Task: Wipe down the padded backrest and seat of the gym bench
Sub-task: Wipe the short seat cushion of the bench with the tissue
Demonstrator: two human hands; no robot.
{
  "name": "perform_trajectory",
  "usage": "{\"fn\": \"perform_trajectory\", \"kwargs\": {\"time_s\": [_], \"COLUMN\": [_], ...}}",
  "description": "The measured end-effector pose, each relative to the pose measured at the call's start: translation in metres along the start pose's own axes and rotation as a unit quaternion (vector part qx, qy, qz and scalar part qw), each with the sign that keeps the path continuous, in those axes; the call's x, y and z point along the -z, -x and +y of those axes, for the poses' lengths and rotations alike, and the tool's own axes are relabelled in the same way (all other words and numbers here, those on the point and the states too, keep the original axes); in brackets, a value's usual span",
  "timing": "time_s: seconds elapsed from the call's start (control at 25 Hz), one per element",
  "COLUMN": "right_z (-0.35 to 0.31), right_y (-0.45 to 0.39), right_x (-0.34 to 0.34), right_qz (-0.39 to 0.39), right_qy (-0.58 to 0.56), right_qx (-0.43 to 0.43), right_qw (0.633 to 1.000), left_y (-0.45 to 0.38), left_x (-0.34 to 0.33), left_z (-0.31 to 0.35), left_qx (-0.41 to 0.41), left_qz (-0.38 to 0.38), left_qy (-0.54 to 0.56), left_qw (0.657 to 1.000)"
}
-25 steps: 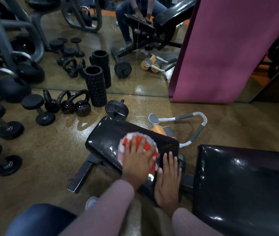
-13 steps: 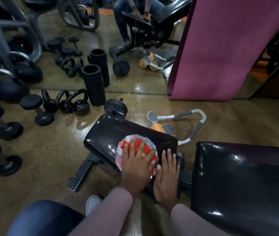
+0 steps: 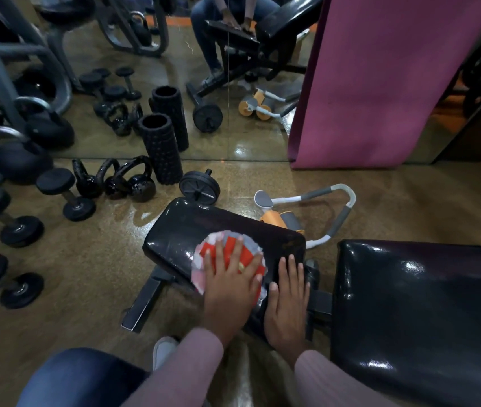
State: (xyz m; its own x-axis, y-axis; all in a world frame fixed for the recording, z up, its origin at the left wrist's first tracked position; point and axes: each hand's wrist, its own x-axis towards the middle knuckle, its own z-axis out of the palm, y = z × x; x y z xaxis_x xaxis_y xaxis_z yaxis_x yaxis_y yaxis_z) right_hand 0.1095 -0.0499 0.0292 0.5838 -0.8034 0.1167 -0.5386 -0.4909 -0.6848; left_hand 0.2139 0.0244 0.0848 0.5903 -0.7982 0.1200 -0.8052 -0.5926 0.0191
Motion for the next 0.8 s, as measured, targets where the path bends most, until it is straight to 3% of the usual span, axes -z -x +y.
{"fn": "perform_trajectory", "kwargs": {"time_s": [0.08,0.16,0.28,0.36,0.48,0.56,0.64,0.8], "right_z": [0.000,0.001,0.000,-0.002,-0.004,-0.001,-0.001,-0.003], "right_y": [0.001,0.002,0.001,0.000,-0.001,-0.001,0.001,0.004], "right_x": [0.000,0.001,0.003,0.002,0.001,0.002,0.001,0.004], "right_qz": [-0.011,-0.020,-0.022,-0.014,-0.011,-0.001,-0.006,-0.021], "right_qy": [0.010,0.019,0.016,0.004,-0.006,-0.009,-0.004,-0.006], "right_qx": [-0.004,-0.005,-0.003,-0.003,-0.005,-0.007,-0.011,-0.009], "right_qw": [1.000,1.000,1.000,1.000,1.000,1.000,1.000,1.000], "left_y": [-0.036,-0.055,-0.025,0.014,0.034,0.006,-0.015,-0.006], "left_x": [0.008,0.016,0.014,0.007,-0.007,-0.004,0.002,0.016], "left_z": [-0.022,-0.058,-0.078,-0.046,0.006,0.002,-0.030,-0.094], "left_qx": [0.007,0.079,0.158,0.109,-0.037,-0.046,0.019,0.182], "left_qz": [-0.021,-0.016,0.033,0.059,0.006,0.013,0.028,0.057], "left_qy": [-0.023,-0.012,0.020,0.019,0.007,-0.028,-0.051,0.054], "left_qw": [0.999,0.997,0.987,0.992,0.999,0.998,0.998,0.980]}}
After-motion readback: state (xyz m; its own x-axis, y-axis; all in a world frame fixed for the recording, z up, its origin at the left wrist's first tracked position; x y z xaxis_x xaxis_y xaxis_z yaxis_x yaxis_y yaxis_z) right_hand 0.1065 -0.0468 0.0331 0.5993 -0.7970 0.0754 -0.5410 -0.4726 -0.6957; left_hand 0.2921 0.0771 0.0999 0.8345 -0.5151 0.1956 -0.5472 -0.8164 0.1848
